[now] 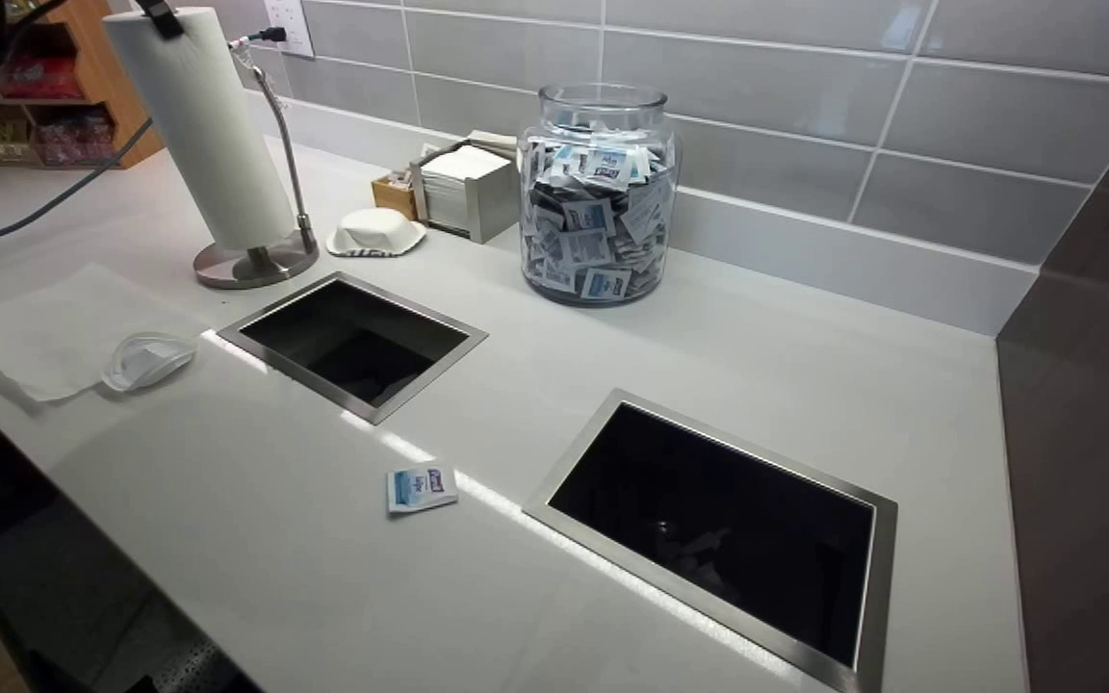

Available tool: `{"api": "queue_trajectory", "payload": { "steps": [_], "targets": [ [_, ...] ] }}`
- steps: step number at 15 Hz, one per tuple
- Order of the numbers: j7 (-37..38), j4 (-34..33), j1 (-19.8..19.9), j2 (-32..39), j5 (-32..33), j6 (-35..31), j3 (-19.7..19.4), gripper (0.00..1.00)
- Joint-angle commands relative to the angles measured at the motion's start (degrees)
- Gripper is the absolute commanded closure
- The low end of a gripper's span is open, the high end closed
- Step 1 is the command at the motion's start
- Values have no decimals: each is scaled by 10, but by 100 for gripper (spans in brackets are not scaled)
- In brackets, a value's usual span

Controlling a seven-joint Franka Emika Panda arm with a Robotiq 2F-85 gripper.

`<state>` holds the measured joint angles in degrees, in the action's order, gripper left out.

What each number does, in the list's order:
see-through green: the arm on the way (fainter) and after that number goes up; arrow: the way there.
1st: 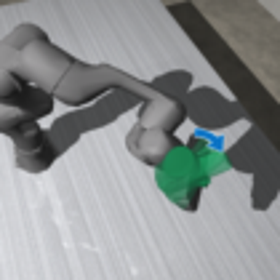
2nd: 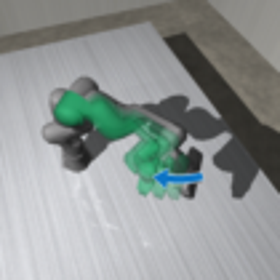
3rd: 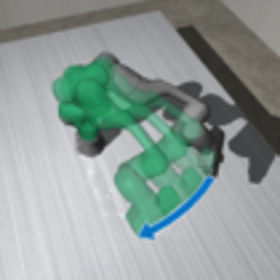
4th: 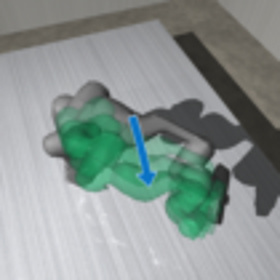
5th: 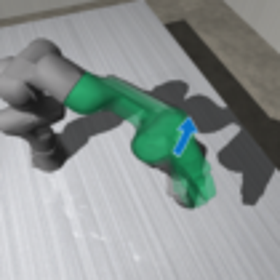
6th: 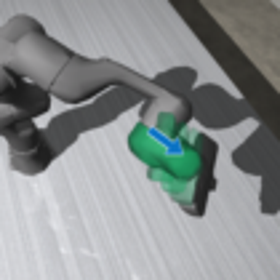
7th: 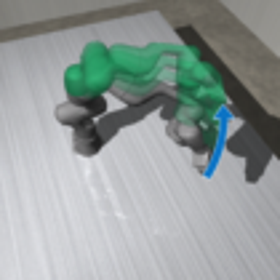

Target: Remove the paper towel roll from the silver stand.

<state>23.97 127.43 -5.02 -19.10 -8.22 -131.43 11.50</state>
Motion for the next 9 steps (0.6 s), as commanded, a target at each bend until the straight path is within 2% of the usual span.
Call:
{"api": "queue_trajectory", "payload": {
  "steps": [1,9],
  "targets": [
    [32,-9,8,-23,38,11,14,93],
    [52,-73,6,-35,60,66,29,93]
  ]
}}
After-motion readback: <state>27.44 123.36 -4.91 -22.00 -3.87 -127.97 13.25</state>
